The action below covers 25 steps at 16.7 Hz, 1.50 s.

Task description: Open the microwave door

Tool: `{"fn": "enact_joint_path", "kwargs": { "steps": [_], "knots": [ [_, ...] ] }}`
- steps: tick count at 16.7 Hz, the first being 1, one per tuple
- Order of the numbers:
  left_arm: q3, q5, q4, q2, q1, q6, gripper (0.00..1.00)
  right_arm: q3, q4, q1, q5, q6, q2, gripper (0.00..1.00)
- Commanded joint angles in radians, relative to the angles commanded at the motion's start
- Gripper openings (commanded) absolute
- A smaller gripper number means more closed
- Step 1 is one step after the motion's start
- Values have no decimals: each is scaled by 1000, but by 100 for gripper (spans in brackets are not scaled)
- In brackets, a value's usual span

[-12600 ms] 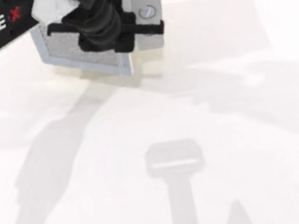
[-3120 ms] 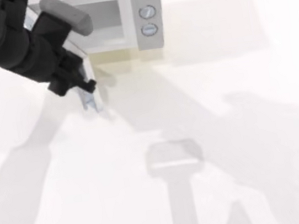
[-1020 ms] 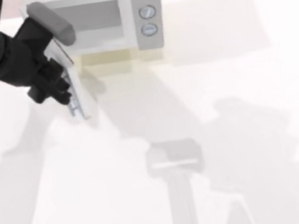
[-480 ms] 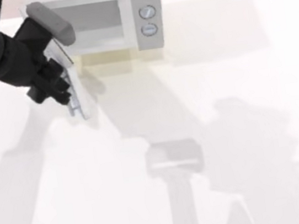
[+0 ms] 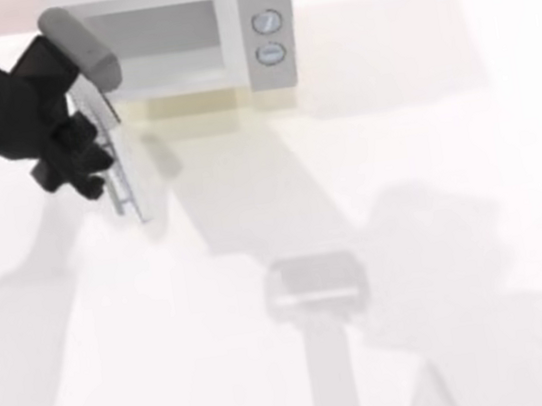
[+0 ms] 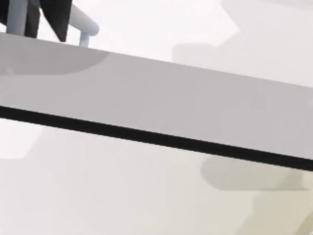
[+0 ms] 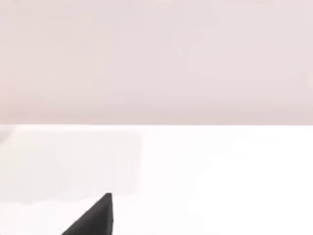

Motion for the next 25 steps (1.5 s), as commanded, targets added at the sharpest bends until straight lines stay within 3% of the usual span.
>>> {"fn": "enact_joint_path", "kwargs": {
  "steps": [5,25],
  "knots": [
    [12,42,-46,4,47,112,0,0,0,0,0,0,0,100],
    [12,44,-48,4,48,116,0,0,0,0,0,0,0,100]
  ]
}}
